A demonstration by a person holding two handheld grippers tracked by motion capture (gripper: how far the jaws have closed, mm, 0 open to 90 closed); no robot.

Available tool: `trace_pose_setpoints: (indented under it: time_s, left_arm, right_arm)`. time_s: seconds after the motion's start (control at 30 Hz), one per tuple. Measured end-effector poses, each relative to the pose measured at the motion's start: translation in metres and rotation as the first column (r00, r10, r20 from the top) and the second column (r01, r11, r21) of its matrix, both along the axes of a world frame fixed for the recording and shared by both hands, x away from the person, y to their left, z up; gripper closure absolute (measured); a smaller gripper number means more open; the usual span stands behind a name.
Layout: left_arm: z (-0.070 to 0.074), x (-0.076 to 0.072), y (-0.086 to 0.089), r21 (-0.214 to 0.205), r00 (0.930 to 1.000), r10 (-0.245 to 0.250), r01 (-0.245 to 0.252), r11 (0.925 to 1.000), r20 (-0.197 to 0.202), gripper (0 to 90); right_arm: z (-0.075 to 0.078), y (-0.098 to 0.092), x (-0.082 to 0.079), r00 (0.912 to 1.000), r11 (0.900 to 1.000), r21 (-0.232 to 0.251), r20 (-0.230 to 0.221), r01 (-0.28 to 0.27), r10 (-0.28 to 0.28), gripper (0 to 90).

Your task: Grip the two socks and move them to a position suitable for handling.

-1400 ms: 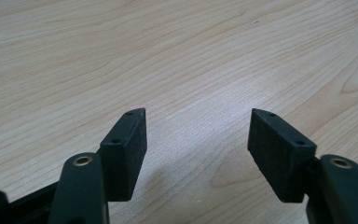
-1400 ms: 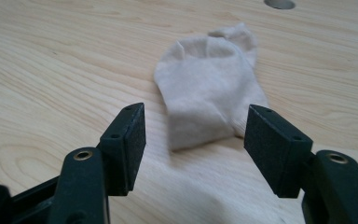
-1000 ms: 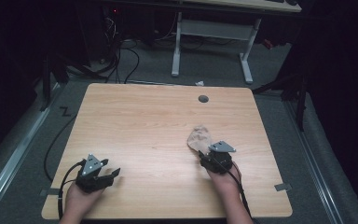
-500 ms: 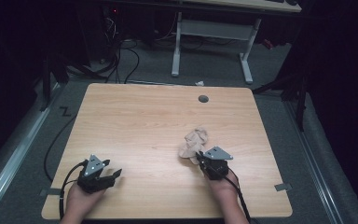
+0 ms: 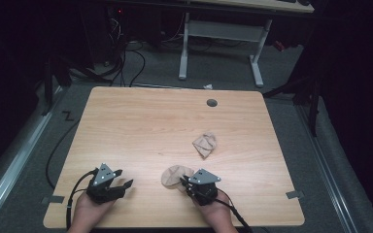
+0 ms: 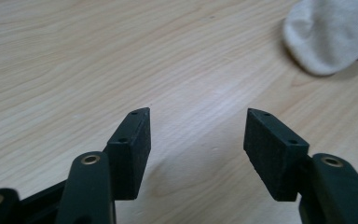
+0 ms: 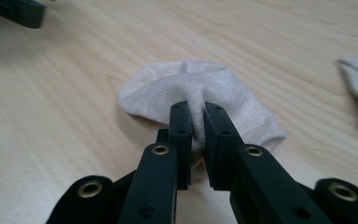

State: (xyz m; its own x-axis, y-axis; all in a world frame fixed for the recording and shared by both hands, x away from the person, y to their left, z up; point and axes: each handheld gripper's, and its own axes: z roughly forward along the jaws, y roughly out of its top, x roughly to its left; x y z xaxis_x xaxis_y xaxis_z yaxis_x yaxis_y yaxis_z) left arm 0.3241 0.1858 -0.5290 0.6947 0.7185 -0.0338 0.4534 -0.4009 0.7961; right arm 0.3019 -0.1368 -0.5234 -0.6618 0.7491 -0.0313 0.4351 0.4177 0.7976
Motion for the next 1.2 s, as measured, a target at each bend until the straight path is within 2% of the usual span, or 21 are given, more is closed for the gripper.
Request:
trace_pose_setpoints:
  time_s: [0.07, 0.1, 0.13, 0.17, 0.2, 0.27, 0.57, 0.6, 0.7, 0.73, 0.8, 0.93, 1.07, 1.2]
  left_arm:
    - [-0.001, -0.003, -0.011, 0.000, 0.9992, -0.039, 0.039, 0.9993, -0.012, 43.8]
    - [-0.001, -0.003, -0.011, 0.000, 0.9992, -0.039, 0.039, 0.9993, -0.012, 44.1]
    - [-0.002, -0.006, -0.020, -0.003, 0.9970, -0.073, 0.073, 0.9973, -0.027, 44.1]
    - [-0.002, -0.006, -0.020, -0.003, 0.9970, -0.073, 0.073, 0.9973, -0.027, 44.2]
    - [-0.003, -0.009, -0.028, -0.003, 0.9949, -0.095, 0.095, 0.9955, -0.035, 44.9]
    - [-0.003, -0.012, -0.035, -0.006, 0.9935, -0.108, 0.108, 0.9941, -0.034, 45.7]
    - [-0.003, -0.011, -0.050, -0.020, 0.9910, -0.110, 0.109, 0.9939, -0.076, 50.0]
    - [-0.004, -0.011, -0.054, -0.004, 0.9900, -0.116, 0.116, 0.9932, -0.080, 51.1]
    - [-0.004, -0.012, -0.056, 0.016, 0.9912, -0.114, 0.115, 0.9932, -0.068, 53.4]
    - [-0.005, -0.012, -0.056, 0.014, 0.9916, -0.111, 0.112, 0.9936, -0.066, 58.1]
    - [-0.005, -0.012, -0.056, 0.012, 0.9919, -0.109, 0.110, 0.9938, -0.065, 60.7]
    - [-0.005, -0.014, -0.057, 0.027, 0.9932, -0.106, 0.107, 0.9939, -0.049, 74.4]
    - [-0.005, -0.013, -0.056, 0.020, 0.9929, -0.105, 0.106, 0.9942, -0.057, 85.3]
    - [-0.005, -0.015, -0.057, 0.033, 0.9943, -0.096, 0.098, 0.9947, -0.045, 85.7]
  right_arm:
    - [-0.003, 0.009, -0.004, 0.9994, 0.9994, 0.002, -0.007, -0.033, 0.033, 82.7]
    - [-0.003, 0.009, -0.004, 0.9994, 0.9994, 0.002, -0.007, -0.033, 0.033, 82.7]
    - [-0.005, 0.015, -0.007, 0.9983, 0.9983, -0.004, -0.013, -0.058, 0.057, 82.5]
    - [-0.005, 0.015, -0.007, 0.9983, 0.9983, -0.004, -0.013, -0.058, 0.057, 82.5]
    - [-0.006, 0.019, -0.010, 0.9971, 0.9973, -0.002, -0.022, -0.073, 0.073, 82.0]
    - [-0.007, 0.022, -0.011, 0.9957, 0.9958, -0.013, -0.021, -0.091, 0.090, 81.7]
    - [-0.007, 0.026, -0.015, 0.9915, 0.9918, -0.013, -0.028, -0.127, 0.127, 80.2]
    - [-0.007, 0.026, -0.015, 0.9910, 0.9914, -0.003, -0.029, -0.131, 0.131, 77.3]
    - [-0.006, 0.025, -0.016, 0.9912, 0.9915, 0.008, -0.026, -0.130, 0.130, 74.4]
    - [-0.005, 0.023, -0.016, 0.9916, 0.9916, 0.022, -0.020, -0.127, 0.128, 69.4]
    - [-0.003, 0.022, -0.017, 0.9925, 0.9923, 0.030, -0.019, -0.120, 0.121, 68.9]
    - [0.005, 0.013, -0.020, 0.9956, 0.9950, 0.034, 0.010, -0.094, 0.093, 68.8]
    - [0.008, 0.001, -0.019, 0.9985, 0.9971, 0.055, 0.020, -0.053, 0.052, 69.5]
    - [0.008, -0.005, -0.017, 0.9993, 0.9978, 0.058, 0.021, -0.031, 0.029, 69.6]
